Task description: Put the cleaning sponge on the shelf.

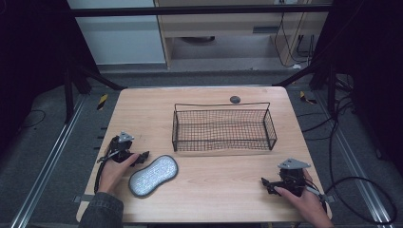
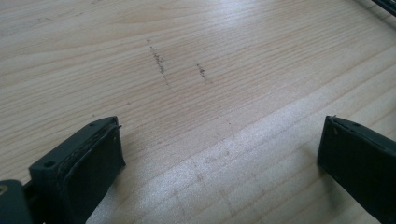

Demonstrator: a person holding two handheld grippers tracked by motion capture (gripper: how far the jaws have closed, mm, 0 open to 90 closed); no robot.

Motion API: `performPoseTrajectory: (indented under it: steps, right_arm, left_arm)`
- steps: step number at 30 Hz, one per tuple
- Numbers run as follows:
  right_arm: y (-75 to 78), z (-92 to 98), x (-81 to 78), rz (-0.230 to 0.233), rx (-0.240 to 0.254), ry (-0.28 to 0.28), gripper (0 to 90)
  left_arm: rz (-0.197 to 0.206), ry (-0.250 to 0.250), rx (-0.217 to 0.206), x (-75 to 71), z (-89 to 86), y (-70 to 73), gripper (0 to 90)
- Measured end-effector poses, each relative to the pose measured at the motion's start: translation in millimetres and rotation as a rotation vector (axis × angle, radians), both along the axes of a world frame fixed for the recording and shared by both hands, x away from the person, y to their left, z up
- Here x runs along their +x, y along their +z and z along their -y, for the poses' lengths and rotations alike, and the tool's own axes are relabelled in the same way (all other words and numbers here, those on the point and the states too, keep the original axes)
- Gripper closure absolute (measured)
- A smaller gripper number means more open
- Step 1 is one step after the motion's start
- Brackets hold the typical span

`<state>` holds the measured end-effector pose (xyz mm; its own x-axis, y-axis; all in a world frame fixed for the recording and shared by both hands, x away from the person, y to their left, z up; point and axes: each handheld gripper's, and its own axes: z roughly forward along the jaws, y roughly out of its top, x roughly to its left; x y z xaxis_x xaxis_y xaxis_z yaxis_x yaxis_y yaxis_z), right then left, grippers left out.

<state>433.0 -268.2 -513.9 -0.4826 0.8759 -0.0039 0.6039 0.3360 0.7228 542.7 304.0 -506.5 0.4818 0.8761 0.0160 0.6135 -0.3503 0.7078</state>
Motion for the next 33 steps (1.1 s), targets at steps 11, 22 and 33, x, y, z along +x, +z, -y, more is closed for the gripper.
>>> performPoseTrajectory:
  steps: [11,22,33]
  right_arm:
    - [0.0,0.1,0.1,0.001,-0.001,0.001,0.3]
    - [0.0,0.1,0.1,0.001,-0.001,0.001,0.3]
    - [0.0,0.1,0.1,0.001,-0.001,0.001,0.3]
  left_arm:
    - [0.041,-0.038,0.066,-25.3,1.6,30.7,2.5]
    - [0.071,-0.058,0.035,-62.4,1.9,66.0,3.8]
    - [0.014,-0.085,0.061,-84.6,-16.8,71.0,3.6]
